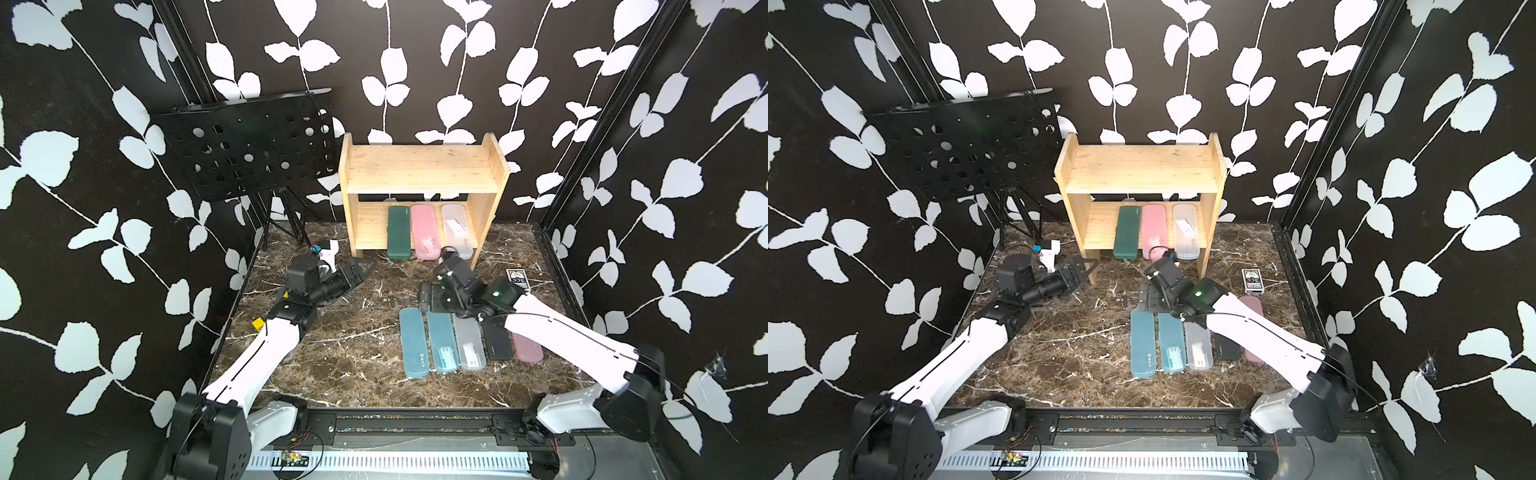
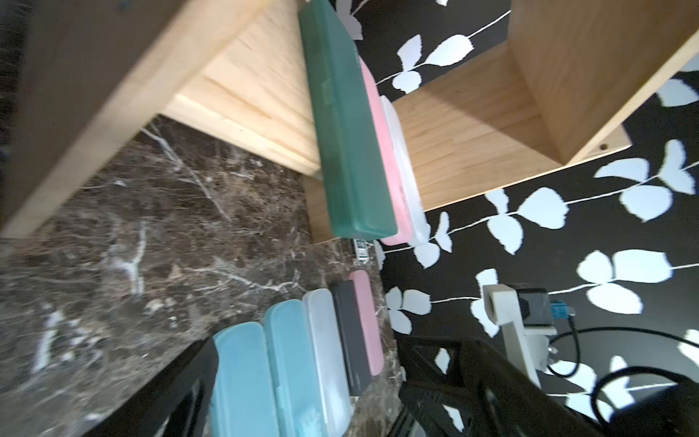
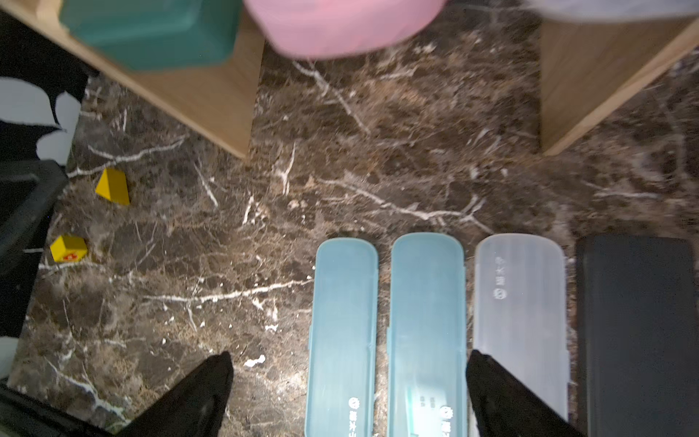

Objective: Remove the pencil cases from the shelf
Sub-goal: Place the pencil case at the center of the board, then adjust the shelf at the center of the board.

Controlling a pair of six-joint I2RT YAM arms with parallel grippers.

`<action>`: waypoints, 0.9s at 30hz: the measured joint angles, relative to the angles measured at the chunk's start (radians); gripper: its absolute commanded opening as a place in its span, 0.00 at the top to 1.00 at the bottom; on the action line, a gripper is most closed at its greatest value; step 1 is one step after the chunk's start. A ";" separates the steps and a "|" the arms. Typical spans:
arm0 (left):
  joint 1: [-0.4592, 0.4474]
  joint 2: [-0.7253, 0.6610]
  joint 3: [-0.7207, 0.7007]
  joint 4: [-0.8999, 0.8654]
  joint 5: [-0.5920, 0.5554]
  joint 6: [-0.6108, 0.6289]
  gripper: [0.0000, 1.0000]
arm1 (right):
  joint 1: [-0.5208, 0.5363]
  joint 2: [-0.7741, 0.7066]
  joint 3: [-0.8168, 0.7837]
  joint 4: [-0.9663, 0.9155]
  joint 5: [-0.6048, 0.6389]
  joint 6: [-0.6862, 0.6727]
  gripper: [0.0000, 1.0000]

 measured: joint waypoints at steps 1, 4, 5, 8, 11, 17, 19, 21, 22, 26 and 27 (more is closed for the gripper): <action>-0.005 0.035 0.013 0.035 0.016 -0.036 0.01 | -0.021 -0.018 -0.001 -0.008 0.000 -0.002 0.01; -0.013 0.155 0.056 0.106 0.058 -0.115 0.02 | -0.057 -0.059 -0.008 -0.024 -0.004 -0.008 0.01; -0.015 0.195 0.076 0.116 0.068 -0.135 0.02 | -0.066 -0.071 -0.011 -0.035 -0.005 -0.011 0.01; -0.021 0.278 0.121 0.132 0.095 -0.164 0.05 | -0.081 -0.098 -0.016 -0.053 -0.009 -0.016 0.01; -0.028 0.327 0.154 0.160 0.113 -0.190 0.10 | -0.089 -0.125 -0.029 -0.063 -0.009 -0.017 0.01; -0.043 0.416 0.188 0.278 0.133 -0.240 0.17 | -0.100 -0.152 -0.042 -0.094 -0.013 -0.017 0.01; -0.052 0.449 0.208 0.307 0.134 -0.258 0.19 | -0.102 -0.156 -0.045 -0.105 -0.012 -0.018 0.01; -0.060 0.474 0.227 0.322 0.131 -0.268 0.22 | -0.105 -0.157 -0.045 -0.111 -0.012 -0.018 0.01; -0.065 0.484 0.238 0.324 0.129 -0.271 0.23 | -0.107 -0.158 -0.045 -0.113 -0.012 -0.018 0.01; -0.086 0.503 0.252 0.337 0.114 -0.278 0.25 | -0.111 -0.160 -0.045 -0.116 -0.012 -0.021 0.01; -0.090 0.505 0.252 0.346 0.102 -0.282 0.25 | -0.112 -0.161 -0.045 -0.117 -0.011 -0.022 0.01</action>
